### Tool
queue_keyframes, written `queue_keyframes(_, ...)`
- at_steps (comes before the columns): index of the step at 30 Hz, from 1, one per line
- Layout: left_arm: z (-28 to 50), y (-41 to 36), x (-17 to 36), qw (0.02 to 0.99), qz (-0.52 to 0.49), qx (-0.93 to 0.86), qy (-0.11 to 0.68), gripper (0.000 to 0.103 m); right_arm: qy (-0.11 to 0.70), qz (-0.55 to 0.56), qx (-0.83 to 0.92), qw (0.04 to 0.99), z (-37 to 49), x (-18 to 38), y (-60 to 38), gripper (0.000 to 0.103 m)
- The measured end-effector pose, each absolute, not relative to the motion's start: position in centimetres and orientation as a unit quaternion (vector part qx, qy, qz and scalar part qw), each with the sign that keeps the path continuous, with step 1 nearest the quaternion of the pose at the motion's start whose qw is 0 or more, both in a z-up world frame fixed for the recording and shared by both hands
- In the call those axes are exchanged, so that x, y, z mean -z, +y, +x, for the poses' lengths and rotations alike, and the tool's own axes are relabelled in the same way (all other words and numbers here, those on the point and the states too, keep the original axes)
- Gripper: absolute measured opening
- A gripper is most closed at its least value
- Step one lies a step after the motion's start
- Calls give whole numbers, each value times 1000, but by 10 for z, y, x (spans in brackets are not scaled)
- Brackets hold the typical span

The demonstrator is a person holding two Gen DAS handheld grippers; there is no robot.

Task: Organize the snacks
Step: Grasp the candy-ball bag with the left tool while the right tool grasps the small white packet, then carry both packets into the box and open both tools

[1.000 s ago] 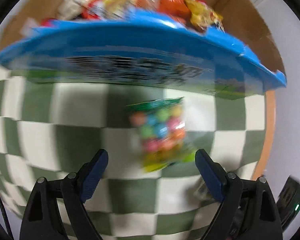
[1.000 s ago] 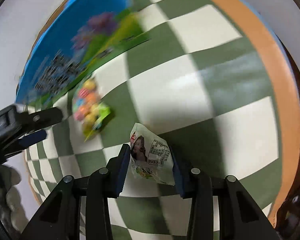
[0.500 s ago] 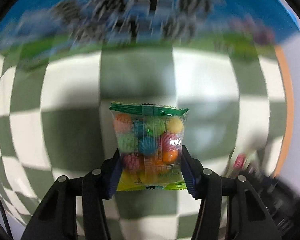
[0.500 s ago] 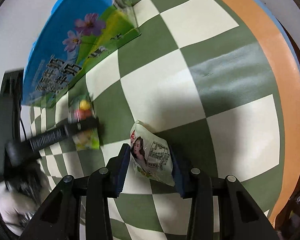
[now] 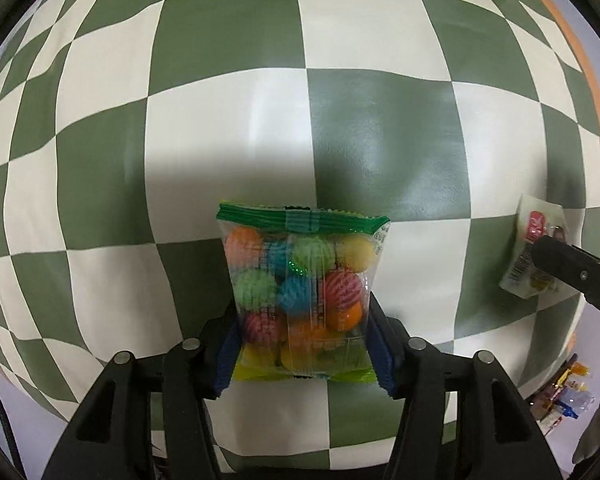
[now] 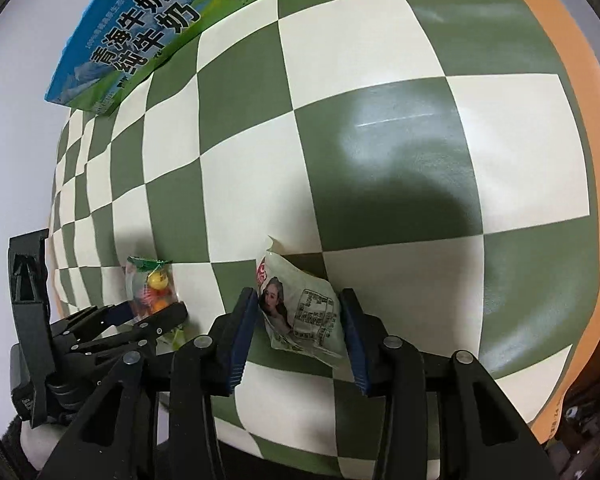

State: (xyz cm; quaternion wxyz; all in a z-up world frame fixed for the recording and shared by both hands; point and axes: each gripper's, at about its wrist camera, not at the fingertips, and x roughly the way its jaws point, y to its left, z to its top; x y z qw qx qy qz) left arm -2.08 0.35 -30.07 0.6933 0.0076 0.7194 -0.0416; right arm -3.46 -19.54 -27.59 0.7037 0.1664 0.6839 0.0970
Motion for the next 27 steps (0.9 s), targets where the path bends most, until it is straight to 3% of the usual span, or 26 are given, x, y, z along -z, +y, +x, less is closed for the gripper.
queue_keyframes(17, -8, -4, 296, 697, 9, 29, 717, 60, 688, 100, -65, 716, -30, 287, -163, 60)
queue_keyframes(22, -20, -2, 296, 705, 17, 32, 708, 50, 686, 67, -49, 723, -28, 289, -147, 58)
queue_keyframes(27, -22, 1, 290, 707, 8, 39, 706, 50, 677, 48, -46, 733, -29, 285, -140, 56)
